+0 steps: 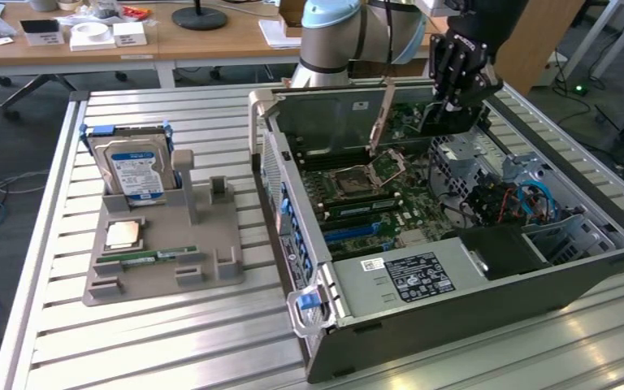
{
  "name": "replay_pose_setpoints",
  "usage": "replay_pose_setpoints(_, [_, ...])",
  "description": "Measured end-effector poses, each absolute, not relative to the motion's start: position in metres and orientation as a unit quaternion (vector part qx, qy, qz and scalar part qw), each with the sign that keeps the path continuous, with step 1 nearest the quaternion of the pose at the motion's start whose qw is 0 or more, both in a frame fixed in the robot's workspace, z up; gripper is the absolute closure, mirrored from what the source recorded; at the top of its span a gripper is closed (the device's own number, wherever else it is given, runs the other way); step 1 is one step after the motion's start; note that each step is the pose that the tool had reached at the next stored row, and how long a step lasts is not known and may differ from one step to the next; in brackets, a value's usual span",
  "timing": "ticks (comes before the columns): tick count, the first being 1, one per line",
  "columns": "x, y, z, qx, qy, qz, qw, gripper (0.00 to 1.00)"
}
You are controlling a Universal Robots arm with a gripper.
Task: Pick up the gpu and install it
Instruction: 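Insert the gpu into the slot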
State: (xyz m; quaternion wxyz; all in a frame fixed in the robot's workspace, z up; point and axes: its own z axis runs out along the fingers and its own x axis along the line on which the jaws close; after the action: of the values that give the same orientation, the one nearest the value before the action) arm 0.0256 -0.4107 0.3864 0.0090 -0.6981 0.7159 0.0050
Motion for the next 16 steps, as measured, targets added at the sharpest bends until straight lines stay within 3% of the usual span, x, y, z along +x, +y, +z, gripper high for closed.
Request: replay_pose_setpoints(16, [0.006, -0.417, 0.386, -0.697, 0.717, 0.005, 0.009, 0.74])
